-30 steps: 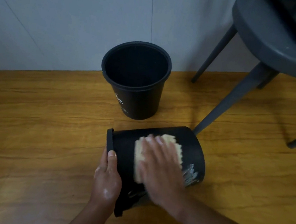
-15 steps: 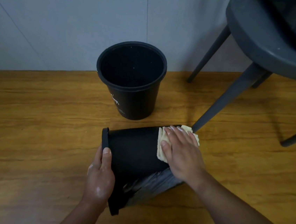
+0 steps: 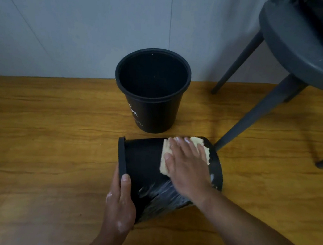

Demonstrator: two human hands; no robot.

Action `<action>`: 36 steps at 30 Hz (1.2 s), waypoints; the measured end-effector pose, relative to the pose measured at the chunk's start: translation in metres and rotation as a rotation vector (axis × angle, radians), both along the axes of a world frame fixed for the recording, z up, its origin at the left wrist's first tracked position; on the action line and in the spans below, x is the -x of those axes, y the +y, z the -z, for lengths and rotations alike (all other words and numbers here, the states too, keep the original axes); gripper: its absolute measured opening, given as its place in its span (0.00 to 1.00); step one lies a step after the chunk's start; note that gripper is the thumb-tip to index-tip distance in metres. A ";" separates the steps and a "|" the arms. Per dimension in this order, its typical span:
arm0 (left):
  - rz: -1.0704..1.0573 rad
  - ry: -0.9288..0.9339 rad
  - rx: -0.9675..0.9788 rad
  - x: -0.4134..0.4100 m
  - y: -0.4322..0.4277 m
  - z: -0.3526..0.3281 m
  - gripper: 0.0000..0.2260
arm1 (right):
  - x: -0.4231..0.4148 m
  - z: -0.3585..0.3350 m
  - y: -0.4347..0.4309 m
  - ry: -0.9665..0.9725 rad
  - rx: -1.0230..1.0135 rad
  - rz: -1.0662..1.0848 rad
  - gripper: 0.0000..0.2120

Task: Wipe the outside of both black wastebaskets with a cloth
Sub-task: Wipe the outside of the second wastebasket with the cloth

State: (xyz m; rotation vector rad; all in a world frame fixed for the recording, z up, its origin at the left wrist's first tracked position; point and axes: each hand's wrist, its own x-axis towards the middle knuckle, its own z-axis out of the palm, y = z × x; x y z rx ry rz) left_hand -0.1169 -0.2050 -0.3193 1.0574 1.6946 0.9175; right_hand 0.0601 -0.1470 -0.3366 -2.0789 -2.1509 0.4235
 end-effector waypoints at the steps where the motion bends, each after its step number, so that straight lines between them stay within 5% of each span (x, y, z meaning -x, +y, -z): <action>1: -0.005 0.001 0.005 0.000 0.001 -0.001 0.31 | 0.013 -0.001 -0.007 0.005 -0.019 -0.043 0.30; 5: -0.004 0.002 0.012 0.000 0.003 -0.007 0.16 | 0.055 -0.002 -0.041 0.001 -0.091 -0.249 0.29; 11: 0.002 0.059 0.002 0.004 0.007 -0.007 0.17 | 0.026 0.003 -0.035 -0.042 -0.108 -0.359 0.29; 18: -0.017 0.045 -0.023 0.002 0.008 -0.008 0.15 | -0.076 0.021 -0.031 -0.054 -0.033 -0.152 0.29; 23: -0.019 0.022 -0.023 0.001 0.006 -0.003 0.17 | -0.038 0.020 -0.035 0.006 -0.147 0.064 0.28; 30: -0.021 0.023 -0.003 0.001 0.006 -0.001 0.16 | 0.066 0.011 -0.060 0.056 -0.159 -0.277 0.28; 36: -0.062 0.016 0.006 0.002 0.011 -0.003 0.14 | 0.030 0.009 -0.051 0.017 -0.145 -0.303 0.28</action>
